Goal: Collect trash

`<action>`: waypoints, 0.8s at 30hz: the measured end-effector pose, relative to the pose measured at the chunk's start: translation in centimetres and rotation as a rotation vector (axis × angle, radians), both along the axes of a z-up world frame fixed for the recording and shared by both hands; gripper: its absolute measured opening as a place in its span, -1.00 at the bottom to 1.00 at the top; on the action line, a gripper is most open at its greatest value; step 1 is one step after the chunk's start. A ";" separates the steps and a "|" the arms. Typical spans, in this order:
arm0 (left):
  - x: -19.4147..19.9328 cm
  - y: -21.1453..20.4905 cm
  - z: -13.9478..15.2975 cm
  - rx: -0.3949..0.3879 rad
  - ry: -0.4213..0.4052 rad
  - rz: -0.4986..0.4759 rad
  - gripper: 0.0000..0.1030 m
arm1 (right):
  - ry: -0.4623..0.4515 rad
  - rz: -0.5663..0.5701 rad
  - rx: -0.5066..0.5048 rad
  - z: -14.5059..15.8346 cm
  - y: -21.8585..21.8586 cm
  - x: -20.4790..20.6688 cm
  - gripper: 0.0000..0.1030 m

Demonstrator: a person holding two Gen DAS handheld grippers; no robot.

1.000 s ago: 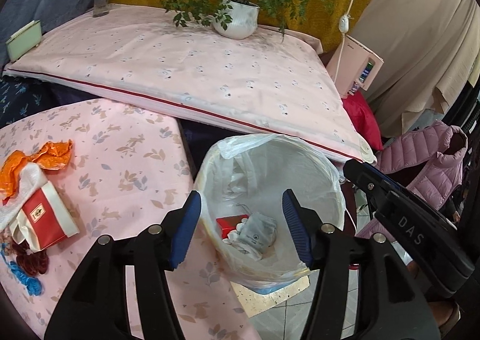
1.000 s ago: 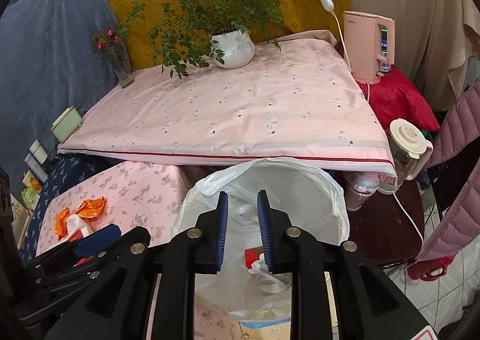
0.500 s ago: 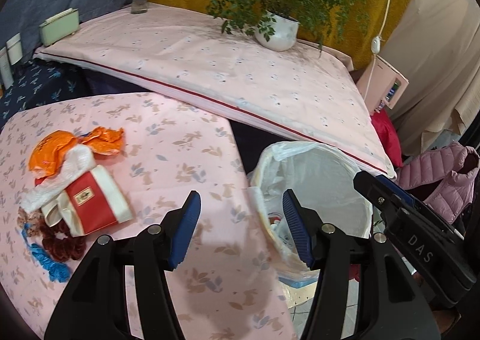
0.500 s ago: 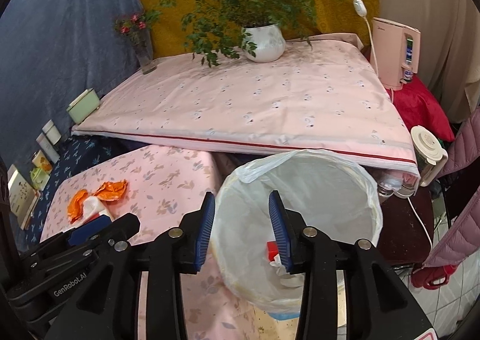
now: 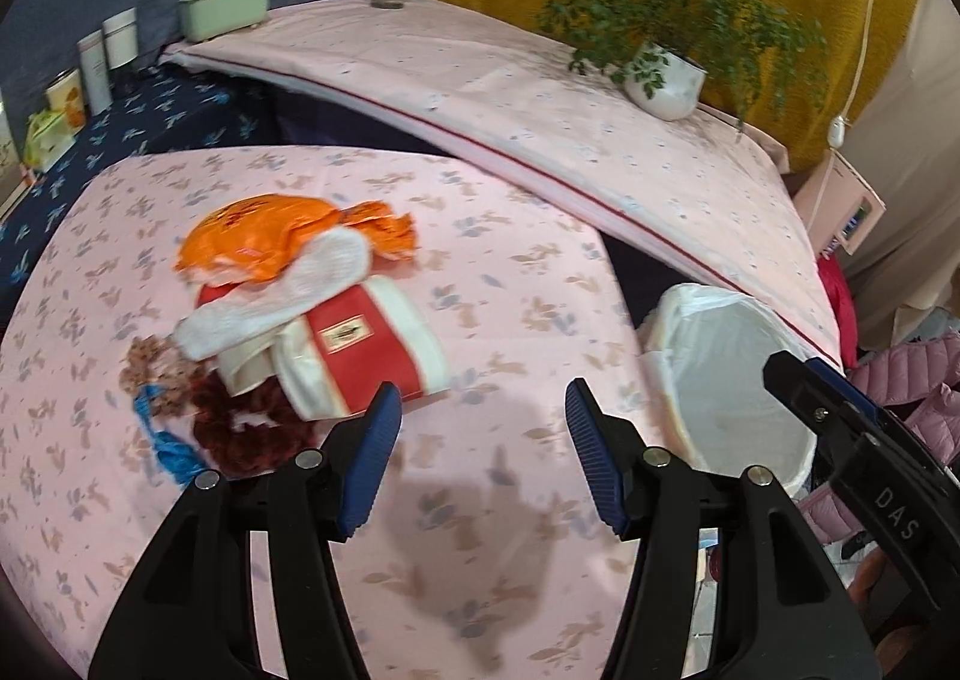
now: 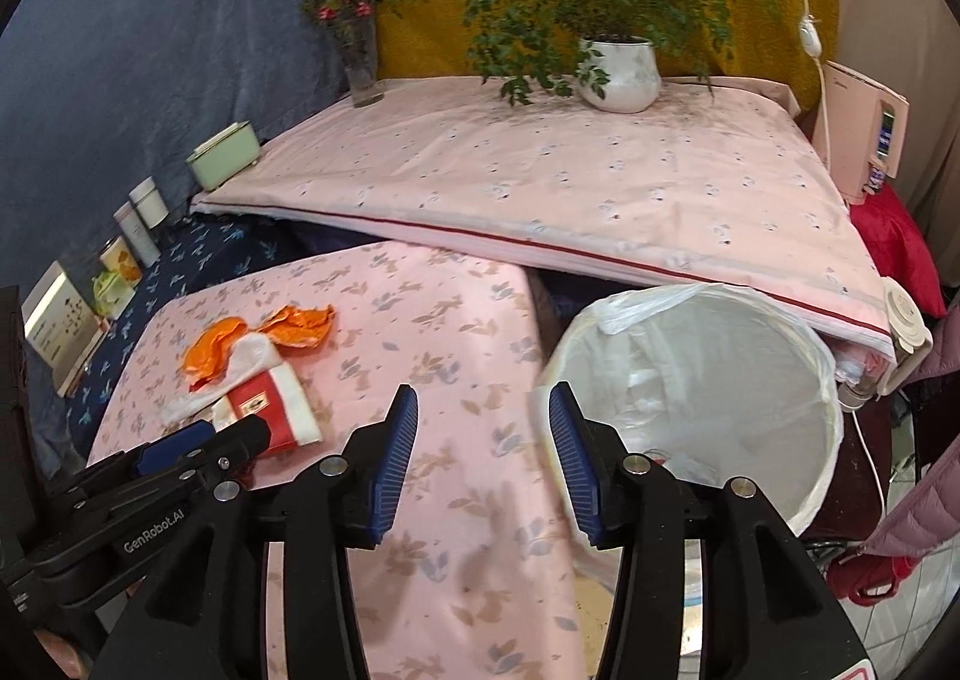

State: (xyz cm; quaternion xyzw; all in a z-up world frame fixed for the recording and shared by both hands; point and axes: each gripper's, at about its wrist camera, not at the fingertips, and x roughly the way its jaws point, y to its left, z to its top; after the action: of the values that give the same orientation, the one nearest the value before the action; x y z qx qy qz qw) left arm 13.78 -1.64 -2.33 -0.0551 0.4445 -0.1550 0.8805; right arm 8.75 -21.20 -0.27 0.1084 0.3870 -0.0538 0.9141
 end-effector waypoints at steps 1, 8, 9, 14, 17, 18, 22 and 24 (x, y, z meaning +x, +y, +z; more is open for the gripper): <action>-0.1 0.6 -0.2 0.007 0.000 0.007 0.05 | 0.001 0.009 -0.001 -0.1 0.6 0.0 -0.12; -0.5 6.0 -2.8 0.028 0.054 0.100 0.14 | 0.027 0.072 0.002 -1.0 4.9 0.1 -0.12; -0.6 6.6 -3.2 0.029 0.062 0.109 0.14 | 0.035 0.083 0.002 -1.3 5.5 0.2 -0.12; -1.1 9.8 -5.0 0.069 0.088 0.162 0.24 | 0.064 0.127 0.015 -2.2 8.1 0.5 -0.12; -1.0 11.8 -6.2 0.064 0.124 0.204 0.35 | 0.080 0.143 0.037 -3.0 9.5 0.8 -0.12; -1.1 12.5 -6.6 0.065 0.132 0.220 0.42 | 0.089 0.150 0.041 -3.3 10.1 0.9 -0.12; -1.0 14.1 -7.8 0.067 0.160 0.253 0.43 | 0.125 0.180 0.050 -4.9 12.2 1.3 -0.12; -0.7 14.8 -8.4 0.066 0.173 0.265 0.43 | 0.140 0.192 0.057 -5.6 13.1 1.5 -0.12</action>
State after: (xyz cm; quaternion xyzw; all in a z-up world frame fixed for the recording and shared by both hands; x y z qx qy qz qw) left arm 13.03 13.16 -10.70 -0.0976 0.5125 -0.0175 0.8529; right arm 10.29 -8.06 -5.90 0.0926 0.4599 0.0377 0.8823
